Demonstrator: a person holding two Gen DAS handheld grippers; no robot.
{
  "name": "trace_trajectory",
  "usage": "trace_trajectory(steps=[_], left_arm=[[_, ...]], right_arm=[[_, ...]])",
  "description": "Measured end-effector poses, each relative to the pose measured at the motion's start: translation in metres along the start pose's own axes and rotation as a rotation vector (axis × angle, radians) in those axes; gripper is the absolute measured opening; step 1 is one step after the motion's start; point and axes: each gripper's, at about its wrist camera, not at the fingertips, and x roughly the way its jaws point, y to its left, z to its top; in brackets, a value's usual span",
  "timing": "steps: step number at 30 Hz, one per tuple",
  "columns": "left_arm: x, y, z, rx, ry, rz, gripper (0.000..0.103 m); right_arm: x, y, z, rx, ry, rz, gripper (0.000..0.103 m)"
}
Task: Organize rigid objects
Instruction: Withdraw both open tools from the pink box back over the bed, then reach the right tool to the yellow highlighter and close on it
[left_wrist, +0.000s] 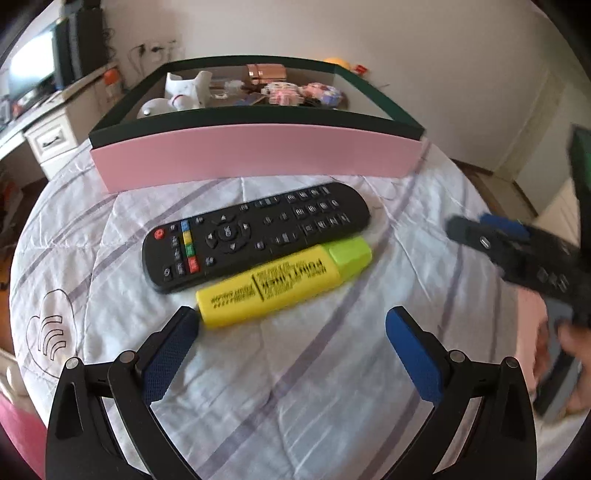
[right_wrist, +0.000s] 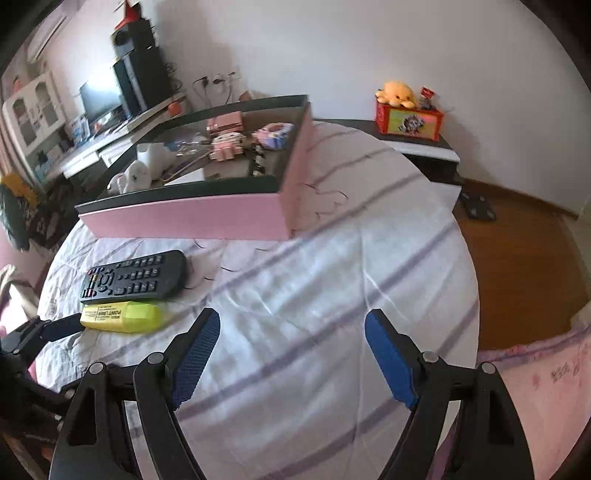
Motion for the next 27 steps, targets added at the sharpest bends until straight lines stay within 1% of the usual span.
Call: trace_trajectory(steps=[3, 6, 7, 8, 10, 12, 14, 16, 18, 20, 22, 23, 25, 26, 27], left_arm=[[0.008, -0.005, 0.008, -0.046, -0.006, 0.042, 0.103], [0.014, -0.009, 0.014, -0.095, 0.002, 0.099, 0.103], [0.016, -0.011, 0.015, -0.097, 0.003, 0.112, 0.103], [0.020, -0.015, 0.016, -0.093, 0.010, 0.144, 0.103], [0.023, -0.021, 0.016, -0.064, 0.015, 0.173, 0.103], [0.026, -0.023, 0.014, -0.034, 0.002, 0.175, 0.103], [0.025, -0.020, 0.012, -0.025, -0.018, 0.154, 0.102], [0.023, -0.016, 0.010, -0.007, -0.022, 0.136, 0.101], [0.021, -0.011, 0.006, 0.018, -0.016, 0.139, 0.101], [0.017, 0.002, 0.001, 0.006, -0.008, 0.141, 0.101], [0.009, 0.013, -0.003, -0.015, -0.017, 0.116, 0.100], [0.004, 0.020, -0.006, -0.020, -0.022, 0.090, 0.100], [0.000, 0.027, -0.009, -0.013, -0.033, 0.066, 0.100], [-0.004, 0.032, -0.013, 0.005, -0.040, 0.053, 0.100], [-0.005, 0.035, -0.014, 0.011, -0.043, 0.061, 0.100]], right_arm=[[0.001, -0.008, -0.001, 0.015, 0.004, -0.009, 0.082], [0.002, -0.011, -0.001, 0.020, 0.001, 0.008, 0.082], [0.002, -0.011, -0.001, 0.018, 0.000, 0.011, 0.082], [0.003, -0.012, -0.001, 0.019, -0.001, 0.014, 0.082], [0.006, -0.013, -0.001, 0.024, 0.006, 0.020, 0.082], [0.007, -0.013, -0.002, 0.023, 0.007, 0.027, 0.082], [0.007, -0.013, -0.002, 0.025, 0.007, 0.031, 0.082], [0.007, -0.012, -0.002, 0.024, 0.006, 0.035, 0.082], [0.006, -0.009, -0.002, 0.015, 0.007, 0.048, 0.082], [0.006, -0.002, -0.002, 0.001, 0.007, 0.052, 0.082], [0.008, 0.006, -0.003, -0.016, 0.012, 0.056, 0.082], [0.010, 0.011, -0.005, -0.026, 0.018, 0.062, 0.082], [0.013, 0.022, -0.008, -0.042, 0.024, 0.083, 0.082], [0.013, 0.029, -0.009, -0.050, 0.027, 0.093, 0.082], [0.014, 0.035, -0.011, -0.059, 0.030, 0.100, 0.082]])
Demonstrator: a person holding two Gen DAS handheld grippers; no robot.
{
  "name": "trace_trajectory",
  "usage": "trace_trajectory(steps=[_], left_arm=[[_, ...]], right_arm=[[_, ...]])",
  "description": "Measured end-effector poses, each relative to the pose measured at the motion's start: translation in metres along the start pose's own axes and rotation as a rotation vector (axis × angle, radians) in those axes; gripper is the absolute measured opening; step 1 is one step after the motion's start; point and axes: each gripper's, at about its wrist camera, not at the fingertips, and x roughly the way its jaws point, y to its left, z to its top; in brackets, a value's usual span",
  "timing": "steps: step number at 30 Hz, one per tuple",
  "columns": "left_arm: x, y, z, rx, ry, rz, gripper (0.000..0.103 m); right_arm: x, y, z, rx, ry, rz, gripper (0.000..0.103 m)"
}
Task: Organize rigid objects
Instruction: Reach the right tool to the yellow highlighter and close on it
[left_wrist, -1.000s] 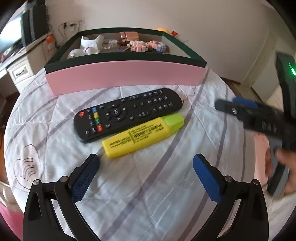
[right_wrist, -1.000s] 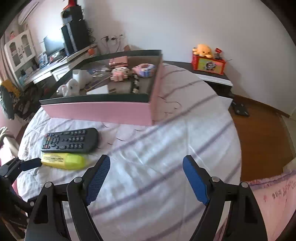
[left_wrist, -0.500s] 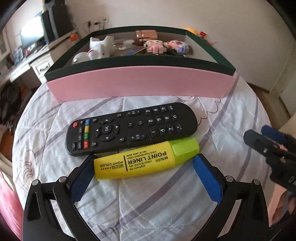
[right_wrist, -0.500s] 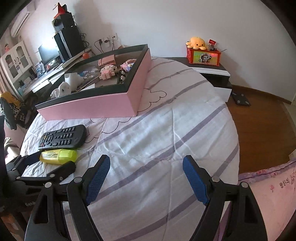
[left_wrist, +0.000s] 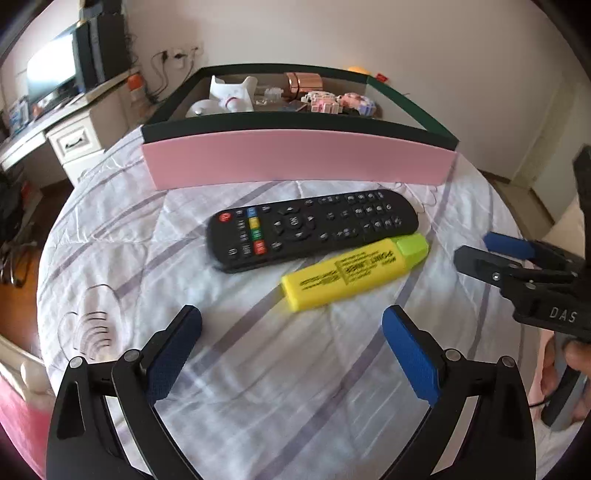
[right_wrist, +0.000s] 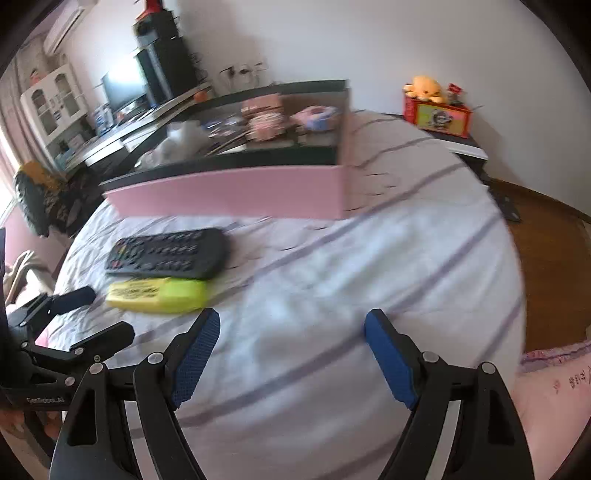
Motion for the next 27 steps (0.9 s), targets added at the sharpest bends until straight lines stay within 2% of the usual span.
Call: trace_trajectory(steps=[4, 8, 10, 12, 15, 17, 21, 24, 27], left_arm=[[-0.006, 0.017, -0.007, 0.003, -0.012, 0.038, 0.100], [-0.011, 0.040, -0.006, -0.045, -0.032, 0.058, 0.100], [-0.010, 0.051, -0.003, -0.058, -0.034, 0.141, 0.100], [-0.008, 0.062, 0.001, -0.090, -0.033, 0.185, 0.100], [0.007, 0.065, 0.011, -0.103, -0.009, 0.130, 0.100], [0.010, 0.057, 0.015, -0.060, -0.017, 0.135, 0.100], [0.013, 0.035, 0.017, 0.026, -0.008, 0.041, 0.100], [0.011, 0.018, 0.011, 0.114, -0.002, 0.006, 0.100], [0.009, 0.008, 0.009, 0.139, 0.001, -0.039, 0.100]], right_arm=[[0.003, 0.026, -0.002, -0.024, -0.001, 0.028, 0.082], [0.008, 0.048, 0.000, -0.067, 0.002, -0.001, 0.082], [0.008, 0.053, -0.002, -0.074, 0.003, -0.026, 0.082], [0.008, 0.054, -0.004, -0.071, 0.009, -0.051, 0.082], [0.006, 0.051, -0.007, -0.049, 0.010, -0.052, 0.082], [0.007, 0.049, -0.008, -0.042, 0.013, -0.069, 0.082], [0.004, 0.044, -0.008, -0.028, 0.009, -0.072, 0.082], [0.000, 0.037, -0.008, -0.011, 0.007, -0.083, 0.082], [-0.004, 0.025, -0.010, 0.025, 0.004, -0.091, 0.082]])
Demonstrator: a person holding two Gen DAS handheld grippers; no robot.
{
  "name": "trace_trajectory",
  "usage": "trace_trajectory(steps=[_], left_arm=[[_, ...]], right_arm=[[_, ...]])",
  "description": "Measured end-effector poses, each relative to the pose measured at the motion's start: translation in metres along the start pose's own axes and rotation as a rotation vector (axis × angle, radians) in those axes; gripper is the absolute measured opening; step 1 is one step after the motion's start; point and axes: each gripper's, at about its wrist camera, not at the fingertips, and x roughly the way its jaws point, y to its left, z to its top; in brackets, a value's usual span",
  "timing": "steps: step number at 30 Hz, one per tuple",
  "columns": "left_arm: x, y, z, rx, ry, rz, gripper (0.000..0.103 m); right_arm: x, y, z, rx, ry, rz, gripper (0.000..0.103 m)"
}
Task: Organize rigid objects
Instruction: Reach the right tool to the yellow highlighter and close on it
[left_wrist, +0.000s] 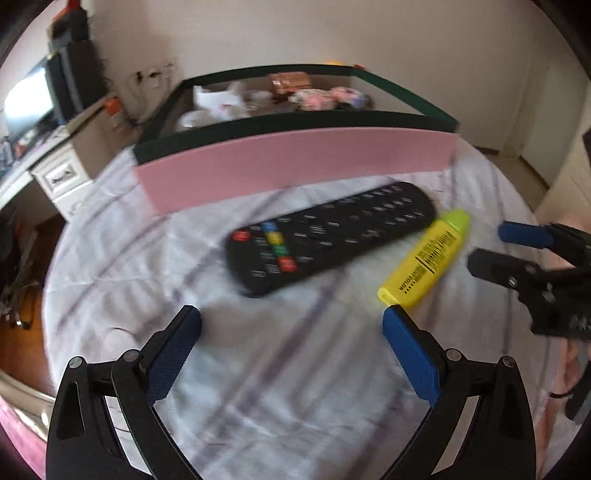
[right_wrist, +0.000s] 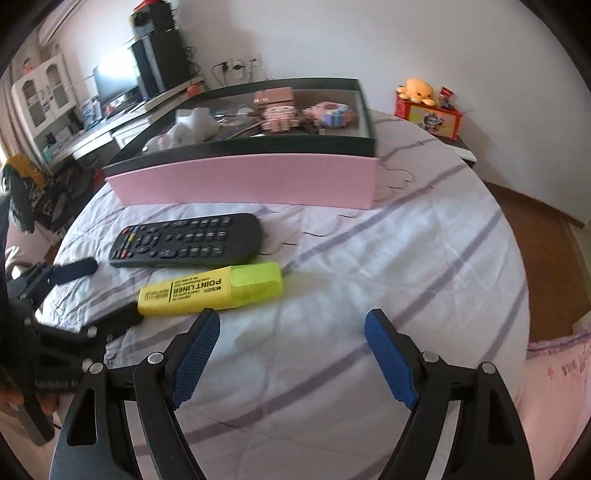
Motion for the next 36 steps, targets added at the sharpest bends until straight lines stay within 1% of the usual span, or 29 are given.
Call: trace_trajectory(steps=[2, 4, 6, 9, 10, 11, 12, 15, 18, 21, 22, 23, 24, 26, 27, 28, 30, 32, 35, 36], left_arm=[[0.000, -0.011, 0.003, 0.020, -0.006, -0.031, 0.100], [-0.001, -0.023, 0.004, 0.060, -0.004, -0.056, 0.100], [-0.001, -0.038, 0.006, 0.099, -0.005, -0.096, 0.101], [-0.004, -0.048, 0.005, 0.120, -0.011, -0.087, 0.101], [-0.004, -0.046, 0.006, 0.106, -0.007, -0.083, 0.101], [-0.006, -0.042, 0.004, 0.082, -0.004, -0.080, 0.101], [-0.009, -0.035, 0.003, 0.047, -0.010, -0.078, 0.101], [-0.017, -0.015, -0.005, -0.018, -0.009, -0.062, 0.101], [-0.023, 0.002, -0.013, -0.065, -0.008, -0.013, 0.101], [-0.026, 0.020, -0.012, -0.113, -0.014, 0.008, 0.101], [-0.026, 0.023, -0.010, -0.111, -0.020, 0.017, 0.101], [-0.026, 0.026, -0.007, -0.100, -0.036, 0.026, 0.101], [-0.024, 0.029, -0.003, -0.075, -0.054, 0.023, 0.102], [-0.017, 0.029, 0.005, -0.034, -0.044, 0.031, 0.102], [-0.013, 0.028, 0.009, -0.012, -0.047, 0.032, 0.102], [-0.010, 0.027, 0.012, -0.002, -0.050, 0.024, 0.102], [-0.001, 0.023, 0.021, 0.027, -0.033, 0.015, 0.102], [0.006, 0.017, 0.027, 0.047, -0.031, 0.010, 0.102], [0.018, 0.009, 0.037, 0.078, -0.003, -0.012, 0.102], [0.022, 0.006, 0.039, 0.090, 0.008, -0.009, 0.102]], right_arm=[[-0.003, -0.006, -0.001, 0.036, -0.009, 0.016, 0.082], [-0.004, -0.007, -0.002, 0.053, -0.012, 0.028, 0.082], [-0.005, -0.007, -0.002, 0.067, -0.019, 0.029, 0.082], [-0.007, -0.006, -0.002, 0.108, -0.029, 0.051, 0.082], [-0.008, -0.005, -0.002, 0.111, -0.036, 0.060, 0.082], [-0.007, -0.002, 0.000, 0.108, -0.033, 0.052, 0.082], [-0.006, 0.001, 0.001, 0.103, -0.031, 0.045, 0.082], [0.000, 0.010, 0.007, 0.089, -0.039, 0.051, 0.082], [0.012, 0.019, 0.012, 0.066, -0.015, 0.003, 0.082], [0.018, 0.026, 0.013, 0.011, -0.006, -0.044, 0.082], [0.017, 0.027, 0.012, -0.008, -0.010, -0.050, 0.075], [0.016, 0.026, 0.010, -0.028, -0.011, -0.063, 0.063], [0.015, 0.022, 0.009, -0.034, -0.011, -0.071, 0.058], [0.009, 0.008, 0.007, -0.014, -0.016, -0.061, 0.033], [0.007, 0.002, 0.006, -0.003, -0.014, -0.054, 0.028], [0.005, -0.004, 0.006, 0.006, -0.015, -0.043, 0.026], [0.003, -0.011, 0.005, 0.019, -0.015, -0.023, 0.026], [0.003, -0.014, 0.003, 0.017, -0.020, -0.025, 0.026], [0.001, -0.016, 0.001, 0.022, -0.027, -0.015, 0.026], [0.001, -0.016, 0.002, 0.020, -0.028, -0.021, 0.026]])
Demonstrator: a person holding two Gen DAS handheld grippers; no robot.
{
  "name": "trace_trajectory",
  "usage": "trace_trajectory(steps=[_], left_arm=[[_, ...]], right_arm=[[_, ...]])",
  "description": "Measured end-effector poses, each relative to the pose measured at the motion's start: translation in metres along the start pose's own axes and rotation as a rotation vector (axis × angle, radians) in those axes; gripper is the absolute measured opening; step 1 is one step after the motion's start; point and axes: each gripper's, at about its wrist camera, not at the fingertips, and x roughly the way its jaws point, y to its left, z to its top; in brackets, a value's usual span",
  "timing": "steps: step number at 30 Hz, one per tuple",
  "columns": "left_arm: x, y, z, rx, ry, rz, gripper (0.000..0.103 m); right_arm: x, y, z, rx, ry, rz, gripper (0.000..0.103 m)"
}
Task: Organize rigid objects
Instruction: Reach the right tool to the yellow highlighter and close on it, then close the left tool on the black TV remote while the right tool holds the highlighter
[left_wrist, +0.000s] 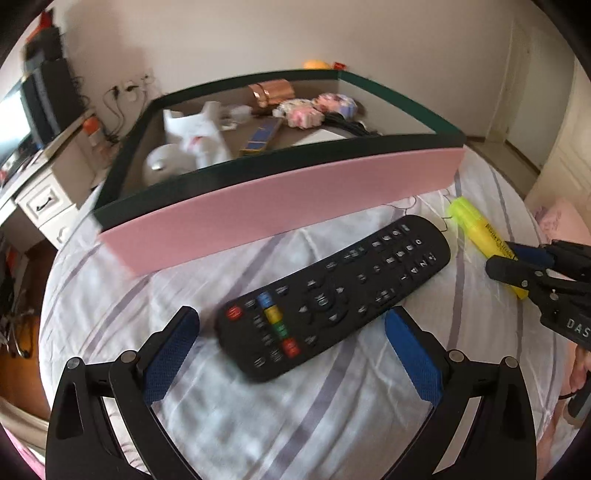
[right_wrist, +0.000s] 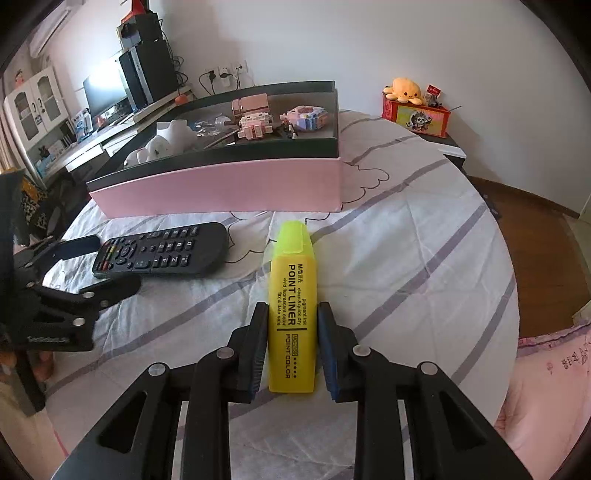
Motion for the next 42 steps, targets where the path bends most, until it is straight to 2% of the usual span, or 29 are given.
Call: trace_trajectory(steps=[7, 11, 15, 19, 22, 23, 26, 28, 30, 34, 37, 39, 42], left_arm=[[0.005, -0.011, 0.005, 0.020, 0.022, -0.003, 0.099], [0.001, -0.011, 0.003, -0.009, 0.008, -0.016, 0.083], [-0.007, -0.021, -0.003, 0.033, 0.008, -0.040, 0.065], [-0.016, -0.032, -0.010, 0.074, 0.009, -0.086, 0.065], [-0.014, -0.038, -0.007, 0.094, 0.001, -0.060, 0.070], [-0.011, -0.038, -0.003, 0.087, 0.002, -0.059, 0.074], [-0.002, -0.041, 0.010, 0.069, -0.004, -0.074, 0.075], [0.006, -0.048, 0.017, 0.083, 0.011, -0.066, 0.075], [0.009, -0.053, 0.020, 0.097, 0.006, -0.081, 0.067], [0.002, -0.049, 0.015, 0.058, 0.008, -0.105, 0.058], [-0.006, -0.039, 0.002, -0.021, -0.006, -0.108, 0.053], [-0.016, -0.031, -0.011, -0.097, -0.013, -0.080, 0.050], [-0.029, -0.029, -0.029, -0.141, -0.015, -0.010, 0.050]], right_arm=[[0.000, -0.005, 0.000, 0.009, -0.005, 0.016, 0.026], [-0.001, -0.007, -0.001, 0.017, -0.010, 0.025, 0.026], [-0.002, -0.010, -0.002, 0.031, -0.012, 0.042, 0.026], [-0.003, -0.013, -0.003, 0.042, -0.014, 0.057, 0.027], [-0.003, -0.015, -0.003, 0.051, -0.018, 0.065, 0.027], [-0.002, -0.015, -0.003, 0.051, -0.019, 0.063, 0.027], [-0.002, -0.013, -0.003, 0.041, -0.021, 0.052, 0.027], [-0.001, -0.013, -0.003, 0.042, -0.022, 0.053, 0.027], [-0.001, -0.015, -0.003, 0.045, -0.021, 0.058, 0.027], [-0.002, -0.016, -0.003, 0.053, -0.024, 0.065, 0.027], [-0.002, -0.013, -0.002, 0.034, -0.025, 0.047, 0.027], [-0.001, -0.009, -0.001, 0.014, -0.021, 0.035, 0.028], [0.001, -0.006, 0.002, -0.004, -0.019, 0.036, 0.034]])
